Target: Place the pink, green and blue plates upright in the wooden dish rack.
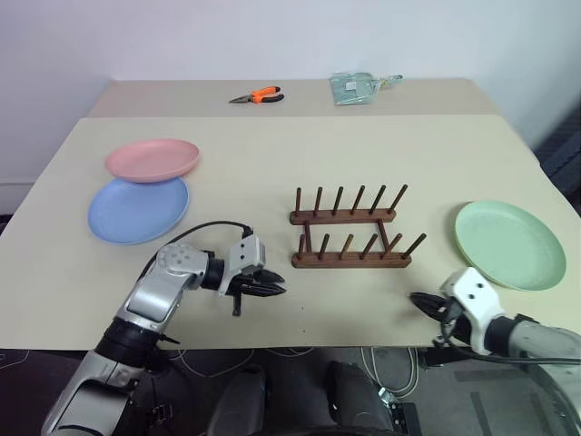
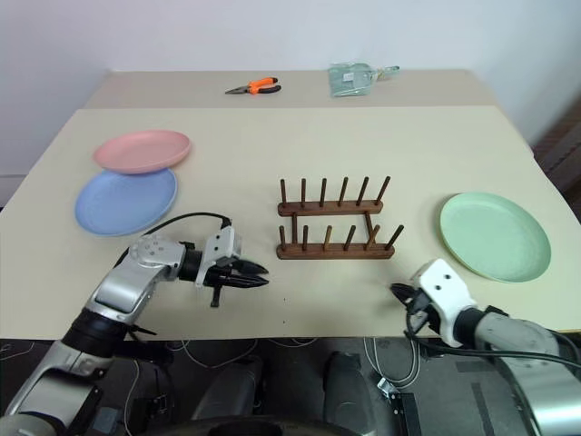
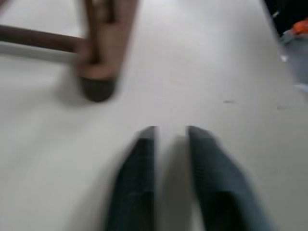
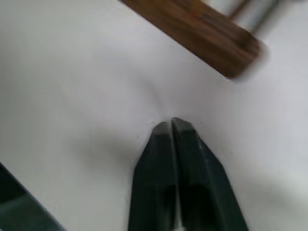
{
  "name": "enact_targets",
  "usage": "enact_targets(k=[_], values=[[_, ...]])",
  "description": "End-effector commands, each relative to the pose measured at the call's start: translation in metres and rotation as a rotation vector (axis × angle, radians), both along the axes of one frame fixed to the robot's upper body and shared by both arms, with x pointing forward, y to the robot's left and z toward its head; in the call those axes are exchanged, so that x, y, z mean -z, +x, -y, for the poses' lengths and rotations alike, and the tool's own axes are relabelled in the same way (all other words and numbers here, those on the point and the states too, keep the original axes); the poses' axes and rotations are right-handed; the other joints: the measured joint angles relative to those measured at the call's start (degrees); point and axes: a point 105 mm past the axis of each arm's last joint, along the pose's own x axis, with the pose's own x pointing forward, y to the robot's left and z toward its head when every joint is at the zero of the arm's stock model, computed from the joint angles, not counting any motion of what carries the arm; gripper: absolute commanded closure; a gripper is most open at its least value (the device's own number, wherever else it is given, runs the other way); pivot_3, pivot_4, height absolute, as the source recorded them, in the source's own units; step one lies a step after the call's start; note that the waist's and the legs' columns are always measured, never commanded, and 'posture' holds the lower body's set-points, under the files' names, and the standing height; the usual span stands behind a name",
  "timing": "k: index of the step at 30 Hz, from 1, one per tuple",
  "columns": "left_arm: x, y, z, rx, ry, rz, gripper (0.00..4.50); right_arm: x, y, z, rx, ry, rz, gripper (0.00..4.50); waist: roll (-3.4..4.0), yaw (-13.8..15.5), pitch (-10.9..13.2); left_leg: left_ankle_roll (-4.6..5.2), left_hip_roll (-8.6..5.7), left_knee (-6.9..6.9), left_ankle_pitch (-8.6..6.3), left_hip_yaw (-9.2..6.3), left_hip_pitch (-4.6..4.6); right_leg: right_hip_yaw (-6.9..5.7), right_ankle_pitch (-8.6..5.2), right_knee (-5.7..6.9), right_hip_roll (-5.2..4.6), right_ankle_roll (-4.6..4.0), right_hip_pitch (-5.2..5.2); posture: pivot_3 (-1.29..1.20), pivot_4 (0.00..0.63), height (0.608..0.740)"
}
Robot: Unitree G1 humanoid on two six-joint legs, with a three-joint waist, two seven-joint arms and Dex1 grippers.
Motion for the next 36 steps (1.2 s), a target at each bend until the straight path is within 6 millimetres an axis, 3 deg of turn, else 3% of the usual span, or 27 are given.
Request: enact_targets(k=[1,5,11,17,20,21,24,27,30,32,36], values=[[-0.001,0.01,0.031,-0.071,-0.031,0.12,4.09,0.004,0.023,-0.009,0.016,-0.056,0.076,4.5,0.0,0.2,0.0,0.0,-0.01,0.07,0.0,-0.02,-0.02,-0.01,0.0,-0.01,-0.03,0.0,0.04,0.0,0.15,0.74],[0.006,0.058,0.041,-0.414,-0.051,0.199,4.09,0.006,0.065,-0.002,0.117,-0.141,0.196,4.5,-0.13,0.1,-0.1,0.03,-0.13,0.17,-0.02,-0.02,0.06,0.0,0.02,-0.08,-0.09,0.03,0.21,0.0,0.15,0.74],[0.006,0.093,0.037,-0.612,-0.072,0.211,4.09,-0.003,0.114,0.002,0.188,-0.184,0.314,4.5,-0.04,-0.3,-0.2,0.03,-0.13,0.16,-0.01,0.02,0.18,0.01,0.14,0.05,0.0,0.18,0.19,0.0,0.15,0.74],[-0.002,0.104,0.032,-0.631,-0.106,0.218,4.09,-0.017,0.137,0.004,0.193,-0.165,0.363,4.5,-0.01,-0.3,-0.2,0.03,-0.15,0.09,-0.01,0.03,0.19,0.0,0.28,0.09,0.01,0.04,0.16,0.0,0.15,0.74],[-0.006,0.103,0.02,-0.639,-0.12,0.226,4.16,-0.027,0.135,0.0,0.164,-0.126,0.379,3.69,-0.01,-0.5,-0.2,0.03,-0.15,0.09,-0.01,0.03,0.17,0.01,0.28,0.09,0.01,0.04,0.12,0.0,0.15,0.74],[-0.014,0.103,0.011,-0.661,-0.158,0.225,4.16,-0.032,0.131,-0.005,0.133,-0.114,0.391,3.21,-0.01,-0.7,-0.2,0.03,-0.14,0.09,-0.01,0.03,0.17,0.01,0.28,0.1,0.02,0.04,0.12,0.0,0.15,0.74],[-0.053,0.112,-0.03,-0.839,-0.345,0.228,3.31,-0.041,0.117,-0.022,0.027,-0.095,0.412,1.71,0.03,-1.6,-0.1,0.03,-0.1,0.03,-0.01,-0.01,0.13,0.01,0.27,0.16,0.05,0.05,0.02,0.0,0.15,0.74],[-0.097,0.132,-0.1,-1.196,-0.474,0.333,1.76,-0.042,0.105,-0.038,-0.055,-0.088,0.411,0.2,0.0,-1.6,-0.1,0.03,-0.08,0.07,-0.01,-0.07,0.06,-0.01,0.27,0.19,0.07,0.06,-0.05,0.0,0.15,0.74],[-0.129,0.137,-0.159,-1.497,-0.584,0.382,0.32,-0.037,0.101,-0.049,-0.093,-0.09,0.396,0.19,-0.01,-1.5,-0.1,0.02,-0.11,0.09,-0.01,-0.09,0.06,-0.02,0.18,0.18,0.06,0.21,-0.02,0.0,0.15,0.74],[-0.145,0.133,-0.191,-1.662,-0.704,0.363,0.32,-0.032,0.101,-0.055,-0.113,-0.088,0.386,0.19,-0.03,-1.4,-0.1,0.01,-0.14,0.09,-0.01,-0.09,0.07,-0.02,0.16,0.15,0.04,0.27,0.02,0.0,0.15,0.74],[-0.152,0.123,-0.212,-1.813,-0.868,0.234,0.32,-0.032,0.103,-0.063,-0.132,-0.071,0.389,0.19,-0.03,-1.3,-0.1,-0.01,-0.17,0.08,-0.01,-0.08,0.06,0.0,0.26,0.14,0.01,0.14,0.01,0.0,0.15,0.74]])
